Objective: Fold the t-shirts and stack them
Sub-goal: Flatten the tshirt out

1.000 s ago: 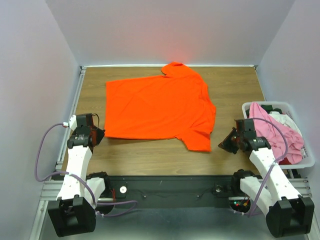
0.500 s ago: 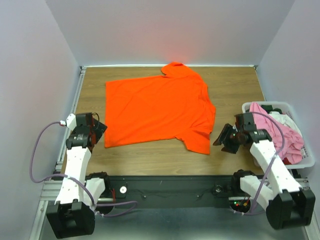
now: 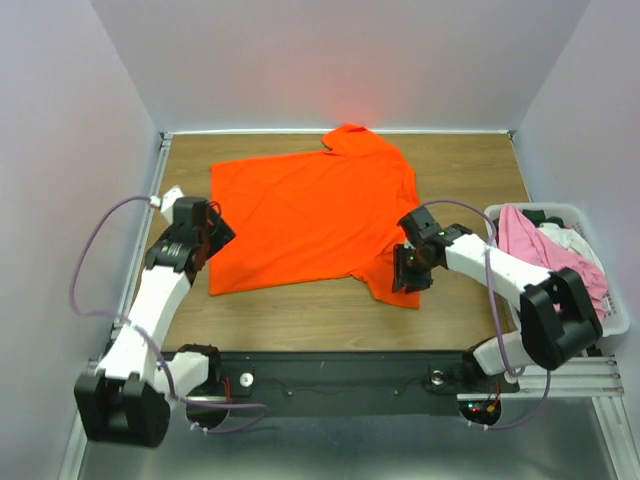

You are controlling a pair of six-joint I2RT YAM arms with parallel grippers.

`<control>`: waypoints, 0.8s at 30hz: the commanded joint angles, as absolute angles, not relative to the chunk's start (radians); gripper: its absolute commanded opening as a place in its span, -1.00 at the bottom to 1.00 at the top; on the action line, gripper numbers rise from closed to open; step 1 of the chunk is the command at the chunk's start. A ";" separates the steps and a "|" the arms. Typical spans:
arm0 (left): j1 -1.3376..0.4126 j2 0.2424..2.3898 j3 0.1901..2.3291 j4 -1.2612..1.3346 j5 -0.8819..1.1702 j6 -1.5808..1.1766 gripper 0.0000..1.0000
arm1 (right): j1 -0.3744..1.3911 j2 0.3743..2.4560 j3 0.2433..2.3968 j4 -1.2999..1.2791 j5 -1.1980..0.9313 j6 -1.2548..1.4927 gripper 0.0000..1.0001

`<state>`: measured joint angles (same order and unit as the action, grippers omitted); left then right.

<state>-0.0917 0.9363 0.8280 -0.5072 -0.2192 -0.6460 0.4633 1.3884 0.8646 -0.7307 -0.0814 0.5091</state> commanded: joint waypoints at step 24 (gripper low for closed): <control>-0.192 1.158 0.879 -0.330 -0.138 -0.571 0.56 | 0.626 1.371 1.041 -0.880 -0.009 0.527 0.07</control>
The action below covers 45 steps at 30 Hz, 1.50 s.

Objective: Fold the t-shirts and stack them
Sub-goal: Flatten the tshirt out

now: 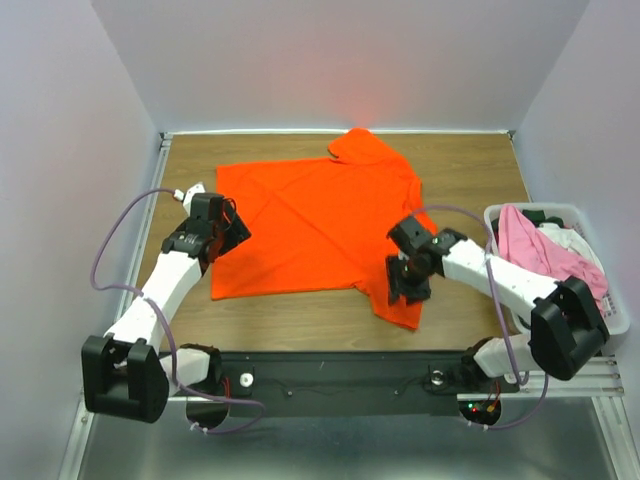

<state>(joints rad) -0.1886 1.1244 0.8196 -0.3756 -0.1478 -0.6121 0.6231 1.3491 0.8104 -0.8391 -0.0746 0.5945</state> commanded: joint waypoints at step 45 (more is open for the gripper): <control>-0.094 1.419 1.006 -0.402 0.032 -0.515 0.75 | 0.081 1.746 1.365 -0.592 -0.054 0.331 0.04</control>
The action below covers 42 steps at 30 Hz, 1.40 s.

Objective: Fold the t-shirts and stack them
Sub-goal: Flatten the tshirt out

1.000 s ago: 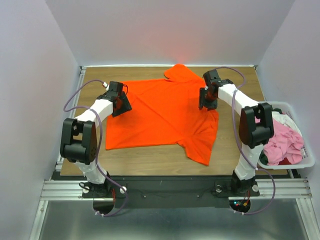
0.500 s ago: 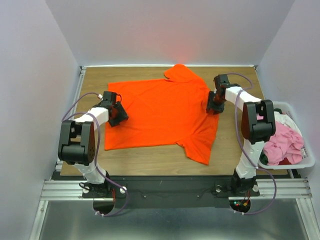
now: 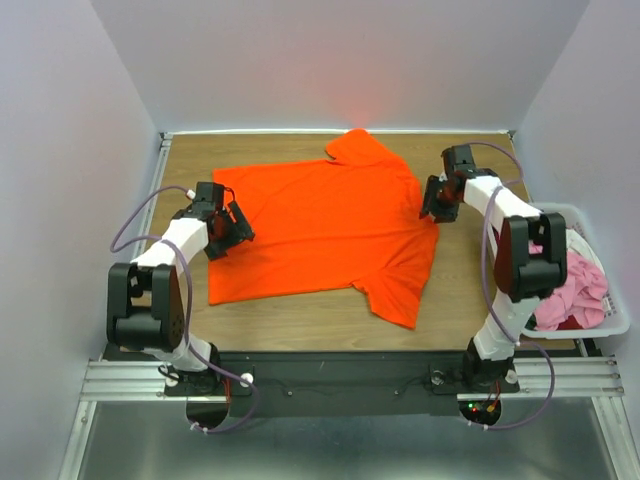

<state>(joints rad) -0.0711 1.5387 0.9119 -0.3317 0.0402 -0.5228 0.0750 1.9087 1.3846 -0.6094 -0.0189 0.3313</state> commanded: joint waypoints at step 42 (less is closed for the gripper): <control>0.023 1.123 0.583 -0.606 -0.222 -1.089 0.46 | 0.094 1.338 0.911 -0.664 -0.114 0.474 0.04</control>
<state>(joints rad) 0.0177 1.0985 0.5503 -0.5602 -0.1867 -1.0508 0.0872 1.3323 0.8627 -0.7017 -0.1368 0.4915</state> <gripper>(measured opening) 0.733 0.523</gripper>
